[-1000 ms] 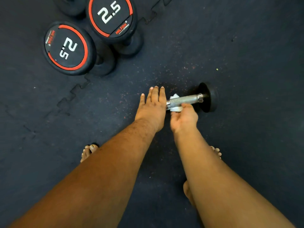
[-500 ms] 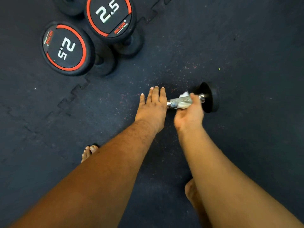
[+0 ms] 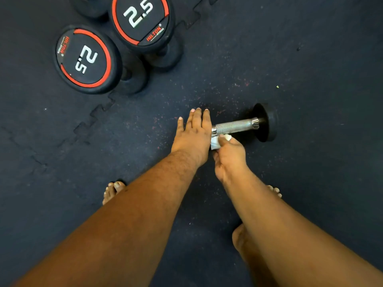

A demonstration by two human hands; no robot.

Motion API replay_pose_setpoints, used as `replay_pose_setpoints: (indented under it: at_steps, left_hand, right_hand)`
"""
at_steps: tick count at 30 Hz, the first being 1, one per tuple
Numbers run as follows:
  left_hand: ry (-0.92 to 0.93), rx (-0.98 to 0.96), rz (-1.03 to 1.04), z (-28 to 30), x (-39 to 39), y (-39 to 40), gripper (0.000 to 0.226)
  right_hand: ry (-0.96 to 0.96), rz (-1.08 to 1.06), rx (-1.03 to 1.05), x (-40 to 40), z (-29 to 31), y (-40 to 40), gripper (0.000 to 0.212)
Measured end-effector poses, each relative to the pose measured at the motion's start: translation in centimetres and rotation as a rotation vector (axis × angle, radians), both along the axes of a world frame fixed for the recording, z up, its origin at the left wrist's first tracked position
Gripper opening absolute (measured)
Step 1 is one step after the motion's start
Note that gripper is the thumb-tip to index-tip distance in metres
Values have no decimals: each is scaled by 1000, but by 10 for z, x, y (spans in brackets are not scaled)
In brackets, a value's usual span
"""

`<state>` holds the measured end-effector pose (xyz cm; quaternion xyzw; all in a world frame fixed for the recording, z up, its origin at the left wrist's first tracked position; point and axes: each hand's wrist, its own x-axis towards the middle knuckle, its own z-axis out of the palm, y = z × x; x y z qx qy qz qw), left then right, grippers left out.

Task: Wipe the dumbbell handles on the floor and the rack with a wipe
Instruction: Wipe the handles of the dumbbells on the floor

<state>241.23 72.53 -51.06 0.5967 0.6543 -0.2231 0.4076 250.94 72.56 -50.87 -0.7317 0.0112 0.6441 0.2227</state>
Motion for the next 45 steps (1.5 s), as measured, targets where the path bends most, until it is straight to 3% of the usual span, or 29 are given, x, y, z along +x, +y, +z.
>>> replay_pose_setpoints:
  at_steps: [3,7,11,14,17,19,22,24,26,30,35,40,42,45]
  left_hand:
    - [-9,-13,6,0,-1,2,114]
    - [16,-16,-26,-2,-1,-4,118]
    - [2,-21,-19,-2,0,-3,115]
    - [5,-22,-22,-1,-1,-3,117]
    - [16,-10,-33,-1,0,-6,117]
    - [13,-2,-36,-1,1,-6,116]
    - [6,2,-29,-1,-2,-6,115]
    - [-6,-1,-23,0,-3,-5,114]
    - [-16,-19,-20,2,-4,-2,116]
    - [-32,-44,8,-1,-6,5,123]
    - [-73,-26,50,-2,-15,16,132]
    - [-79,-62,38,-4,-22,33,149]
    - [-78,-50,50,-5,-22,34,148]
    - [-76,-38,76,-6,-23,34,145]
  right_hand:
    - [-16,263,158,8,17,-9,26]
    - [-480,1013,664,30,4,29,39]
    - [-455,1947,739,33,-20,47,42]
    - [-604,2219,719,59,-24,53,52]
    - [-875,2272,498,62,-20,64,34]
    - [-807,2264,452,42,-21,64,34]
    - [-571,2216,647,22,-22,53,43]
    - [-522,2164,734,31,-16,47,56]
    - [-574,2127,777,53,-11,39,65]
    - [-790,1926,645,77,-9,27,71]
    - [-703,2150,828,48,-22,0,69]
    - [-1006,1762,635,76,-29,0,75]
    - [-986,1800,694,61,-33,-2,73]
    - [-856,2051,873,50,-35,9,69]
